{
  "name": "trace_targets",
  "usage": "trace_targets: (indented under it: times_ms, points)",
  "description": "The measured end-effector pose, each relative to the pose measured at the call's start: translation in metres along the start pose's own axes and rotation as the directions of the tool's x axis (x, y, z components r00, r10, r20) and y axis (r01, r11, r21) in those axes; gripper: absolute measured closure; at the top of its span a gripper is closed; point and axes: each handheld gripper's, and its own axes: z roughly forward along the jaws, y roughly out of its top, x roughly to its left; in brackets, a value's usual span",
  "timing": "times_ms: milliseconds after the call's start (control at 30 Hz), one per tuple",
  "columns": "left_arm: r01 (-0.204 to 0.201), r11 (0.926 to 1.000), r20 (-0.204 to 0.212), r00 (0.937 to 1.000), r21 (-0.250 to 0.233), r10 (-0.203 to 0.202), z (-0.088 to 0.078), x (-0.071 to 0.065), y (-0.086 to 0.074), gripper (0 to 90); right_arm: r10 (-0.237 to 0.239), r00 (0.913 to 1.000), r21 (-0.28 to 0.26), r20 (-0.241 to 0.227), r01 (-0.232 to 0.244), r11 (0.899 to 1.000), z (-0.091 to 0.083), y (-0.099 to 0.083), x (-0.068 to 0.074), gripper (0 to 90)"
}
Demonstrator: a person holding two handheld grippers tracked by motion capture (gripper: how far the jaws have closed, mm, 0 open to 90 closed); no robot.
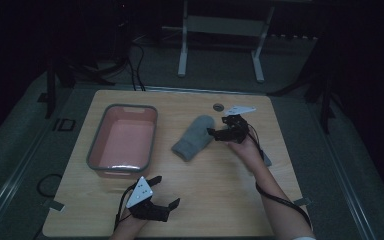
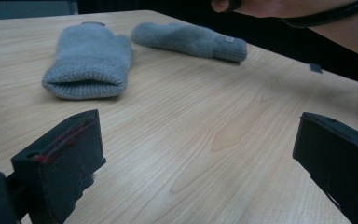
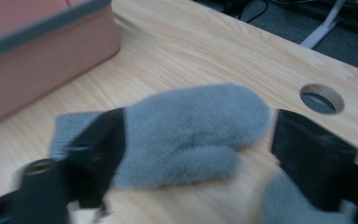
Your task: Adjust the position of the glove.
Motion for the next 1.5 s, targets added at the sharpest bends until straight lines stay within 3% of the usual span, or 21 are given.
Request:
trace_targets:
  times_ms: [67,233,433,633,700,800,1000,1100,1267,1467,1500]
  points:
    - [-0.005,1.0000,-0.001,1.0000,0.000,0.005,0.000,0.000,0.000,2.0,-0.021,0.9995,0.014,0.024,0.021,1.000,0.009,0.003,0.002,26.6]
    - [-0.008,1.0000,-0.001,1.0000,0.004,0.008,-0.001,0.000,0.000,2.0,-0.044,0.9987,0.042,-0.025,0.045,0.998,0.035,0.008,0.007,31.0]
    - [-0.026,0.9996,0.002,0.9996,0.011,0.026,-0.001,-0.002,0.001,2.0,-0.045,0.9989,0.102,-0.008,0.046,0.994,0.064,0.007,0.012,30.1]
    - [-0.019,0.9997,-0.001,0.9998,0.015,0.019,-0.001,-0.002,0.001,2.0,-0.048,0.9987,0.188,-0.015,0.050,0.981,0.093,-0.001,0.017,31.6]
    - [-0.013,0.9998,-0.004,0.9999,0.016,0.013,-0.001,-0.002,0.001,2.0,-0.075,0.9972,0.211,0.003,0.072,0.975,0.100,-0.006,0.018,32.2]
    - [-0.008,0.9999,-0.002,1.0000,0.012,0.008,-0.002,-0.003,0.001,2.0,-0.062,0.9973,0.195,0.040,0.053,0.979,0.101,-0.011,0.019,44.7]
    - [-0.008,0.9999,-0.003,1.0000,0.014,0.008,-0.002,-0.003,0.001,2.0,-0.050,0.9986,0.201,0.017,0.046,0.979,0.098,-0.009,0.017,75.0]
    - [-0.004,0.9999,-0.006,1.0000,0.015,0.004,-0.002,-0.002,0.001,2.0,-0.019,0.9990,0.210,-0.040,0.027,0.977,0.094,-0.004,0.015,78.6]
    - [0.009,0.9999,-0.013,0.9999,0.010,-0.009,-0.002,0.001,0.001,2.0,-0.041,0.9924,0.184,-0.116,0.062,0.981,0.076,0.005,0.016,80.5]
    - [0.013,0.9999,-0.024,0.9996,0.008,-0.013,-0.003,0.002,0.001,2.0,-0.107,0.9721,0.140,-0.209,0.138,0.980,0.043,0.013,0.022,80.6]
    - [0.015,0.9998,-0.023,0.9996,0.010,-0.015,-0.003,0.002,0.001,2.1,-0.136,0.9638,0.123,-0.229,0.167,0.978,0.035,0.015,0.026,80.6]
